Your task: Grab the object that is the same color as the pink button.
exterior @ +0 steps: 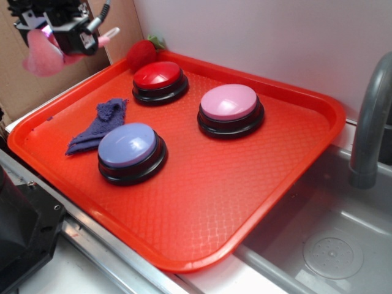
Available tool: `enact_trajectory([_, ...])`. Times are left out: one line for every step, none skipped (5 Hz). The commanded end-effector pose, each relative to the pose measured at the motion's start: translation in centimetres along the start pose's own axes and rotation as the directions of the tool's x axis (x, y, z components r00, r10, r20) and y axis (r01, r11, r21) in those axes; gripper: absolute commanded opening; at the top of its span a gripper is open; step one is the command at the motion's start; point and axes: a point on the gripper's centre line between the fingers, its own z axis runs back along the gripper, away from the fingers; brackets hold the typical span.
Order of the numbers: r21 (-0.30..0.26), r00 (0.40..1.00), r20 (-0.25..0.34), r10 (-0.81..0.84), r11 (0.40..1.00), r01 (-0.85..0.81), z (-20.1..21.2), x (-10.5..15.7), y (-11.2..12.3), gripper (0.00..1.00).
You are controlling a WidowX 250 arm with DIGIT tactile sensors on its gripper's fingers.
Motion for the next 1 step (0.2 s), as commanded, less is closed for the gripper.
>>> enact_trajectory([-0.032, 0.998, 0.003, -0.059, 0.998, 0.059, 0.51, -2.18, -0.10, 0.00])
